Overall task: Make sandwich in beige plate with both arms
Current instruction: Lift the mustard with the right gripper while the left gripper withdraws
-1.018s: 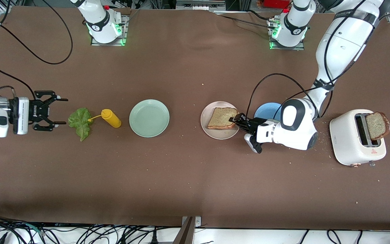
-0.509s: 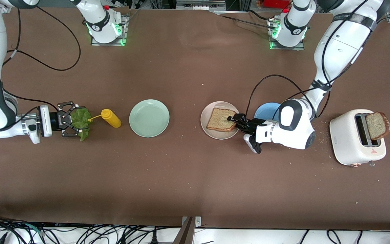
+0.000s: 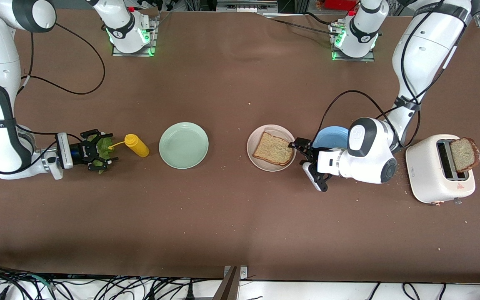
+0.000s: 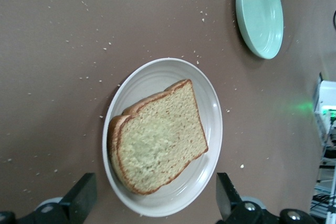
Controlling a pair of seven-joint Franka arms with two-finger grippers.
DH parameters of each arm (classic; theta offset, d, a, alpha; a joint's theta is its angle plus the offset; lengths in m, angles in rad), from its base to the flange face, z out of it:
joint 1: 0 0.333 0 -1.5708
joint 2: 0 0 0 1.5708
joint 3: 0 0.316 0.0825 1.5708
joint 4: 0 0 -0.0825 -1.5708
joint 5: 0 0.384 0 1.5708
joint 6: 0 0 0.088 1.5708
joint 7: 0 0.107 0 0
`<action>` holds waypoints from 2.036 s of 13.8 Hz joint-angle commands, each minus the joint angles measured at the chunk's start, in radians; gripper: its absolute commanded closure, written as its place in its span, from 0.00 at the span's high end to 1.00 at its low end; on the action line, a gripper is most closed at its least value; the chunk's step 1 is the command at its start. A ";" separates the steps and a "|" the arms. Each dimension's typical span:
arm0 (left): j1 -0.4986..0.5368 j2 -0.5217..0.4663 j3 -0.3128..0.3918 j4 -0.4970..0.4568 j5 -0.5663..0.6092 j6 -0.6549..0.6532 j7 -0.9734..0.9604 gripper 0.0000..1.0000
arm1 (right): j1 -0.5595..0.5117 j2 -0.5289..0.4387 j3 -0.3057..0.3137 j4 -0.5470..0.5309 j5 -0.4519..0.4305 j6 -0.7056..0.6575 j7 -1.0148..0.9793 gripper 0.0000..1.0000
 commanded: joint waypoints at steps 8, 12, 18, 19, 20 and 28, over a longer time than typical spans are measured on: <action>-0.001 -0.244 0.003 0.071 0.290 -0.269 -0.394 1.00 | -0.015 -0.028 0.009 -0.187 0.120 0.039 -0.174 0.99; 0.000 -0.250 0.003 0.189 0.423 -0.392 -0.463 1.00 | -0.006 -0.023 0.010 -0.192 0.146 0.045 -0.174 0.99; 0.006 -0.302 0.003 0.252 0.577 -0.452 -0.466 1.00 | 0.031 -0.008 0.012 -0.190 0.200 0.078 -0.174 0.99; 0.006 -0.330 0.001 0.252 0.620 -0.452 -0.466 1.00 | 0.040 -0.008 0.012 -0.190 0.205 0.081 -0.174 0.99; 0.005 -0.347 0.003 0.252 0.653 -0.455 -0.465 1.00 | 0.046 -0.005 0.012 -0.190 0.208 0.082 -0.174 0.99; 0.086 -0.362 0.021 0.381 0.666 -0.512 -0.454 1.00 | 0.091 -0.001 0.012 -0.183 0.244 0.111 -0.145 0.95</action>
